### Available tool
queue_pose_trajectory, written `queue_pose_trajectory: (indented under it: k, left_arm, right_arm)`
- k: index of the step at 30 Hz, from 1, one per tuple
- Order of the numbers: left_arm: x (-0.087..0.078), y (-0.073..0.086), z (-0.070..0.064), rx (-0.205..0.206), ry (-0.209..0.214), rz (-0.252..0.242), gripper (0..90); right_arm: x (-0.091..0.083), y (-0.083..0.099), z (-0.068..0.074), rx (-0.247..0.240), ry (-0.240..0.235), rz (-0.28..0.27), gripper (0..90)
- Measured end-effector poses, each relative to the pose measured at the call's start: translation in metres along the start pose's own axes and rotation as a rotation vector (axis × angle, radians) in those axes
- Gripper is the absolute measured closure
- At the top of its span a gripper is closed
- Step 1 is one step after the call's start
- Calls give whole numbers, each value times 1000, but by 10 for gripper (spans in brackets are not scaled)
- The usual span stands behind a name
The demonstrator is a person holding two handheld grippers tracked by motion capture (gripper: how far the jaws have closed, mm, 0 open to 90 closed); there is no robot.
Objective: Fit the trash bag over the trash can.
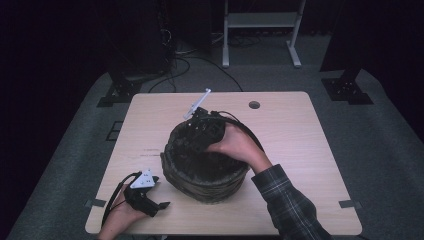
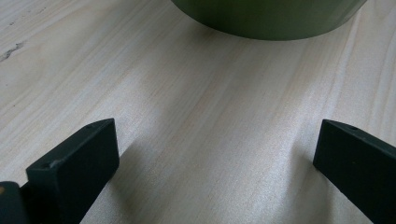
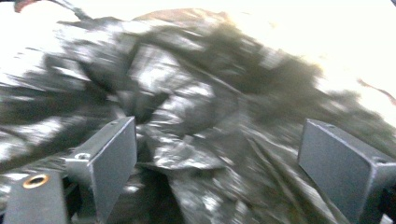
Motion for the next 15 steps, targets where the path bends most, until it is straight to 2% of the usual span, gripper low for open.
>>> queue_pose_trajectory:
  k: [4, 5, 8, 12, 15]
  left_arm:
    - [0, 0, 0, 0, 0, 0, 0]
    - [0, 0, 0, 0, 0, 0, 0]
    - [0, 0, 0, 0, 0, 0, 0]
    - [0, 0, 0, 1, 0, 0, 0]
    - [0, 0, 0, 1, 0, 0, 0]
  right_arm:
    - [7, 8, -14, 36, 43, 53, 112]
    - [9, 9, -14, 47, 40, 66, 112]
    - [13, 8, -15, 41, 59, 84, 117]
    - [23, 9, -14, 45, 72, 160, 118]
    - [24, 9, -13, 37, 70, 162, 117]
Point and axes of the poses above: each handheld gripper's, and its own axes: x roughly forward along the jaws, y roughly out of its underside, z roughly to its left, the point moved 4 cm from there along x, roughly forward along the jaws, and after that the axes turned 2 degrees about -z, right-handed, at the moved point
